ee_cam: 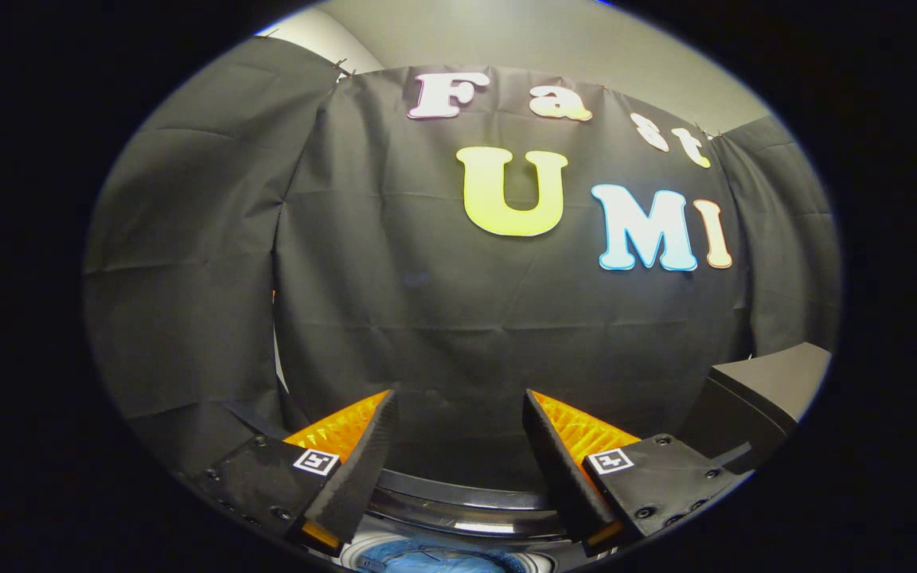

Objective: Put the clothes into the washing machine and then close the washing machine lid.

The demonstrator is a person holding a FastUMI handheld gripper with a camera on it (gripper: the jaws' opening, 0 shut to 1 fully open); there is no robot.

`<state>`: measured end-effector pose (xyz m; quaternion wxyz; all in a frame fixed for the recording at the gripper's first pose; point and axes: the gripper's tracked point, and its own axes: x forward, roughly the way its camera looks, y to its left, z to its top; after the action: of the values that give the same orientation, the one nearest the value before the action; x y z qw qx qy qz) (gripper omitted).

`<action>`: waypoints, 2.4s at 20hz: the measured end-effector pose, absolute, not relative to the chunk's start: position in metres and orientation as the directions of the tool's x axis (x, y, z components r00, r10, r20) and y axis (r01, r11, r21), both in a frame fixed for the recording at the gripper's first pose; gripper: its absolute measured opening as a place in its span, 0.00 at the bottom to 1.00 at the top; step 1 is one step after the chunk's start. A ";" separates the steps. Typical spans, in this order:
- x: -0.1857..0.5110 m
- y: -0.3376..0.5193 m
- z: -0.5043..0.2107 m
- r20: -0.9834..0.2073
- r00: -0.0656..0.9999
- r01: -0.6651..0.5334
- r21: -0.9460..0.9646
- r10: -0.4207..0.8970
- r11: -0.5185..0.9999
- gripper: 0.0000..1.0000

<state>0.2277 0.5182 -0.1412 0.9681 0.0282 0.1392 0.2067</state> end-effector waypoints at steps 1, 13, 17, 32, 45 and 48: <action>0.225 0.518 -0.140 -0.254 0.877 -0.392 0.111 0.407 0.913 0.98; 0.186 0.512 -0.144 -0.247 0.879 -0.394 0.105 0.408 0.913 0.97; 0.163 0.509 -0.151 -0.269 0.873 -0.391 0.112 0.407 0.914 0.97; 0.066 0.451 -0.136 -0.310 0.852 -0.385 0.175 0.421 0.906 0.98; -0.006 0.210 -0.041 -0.171 0.941 -0.286 0.052 0.291 0.957 0.98; -0.025 0.145 -0.024 -0.147 0.964 -0.216 0.064 0.223 0.974 0.98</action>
<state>-0.0255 0.1452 -0.0243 0.9906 0.0237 0.0769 0.1109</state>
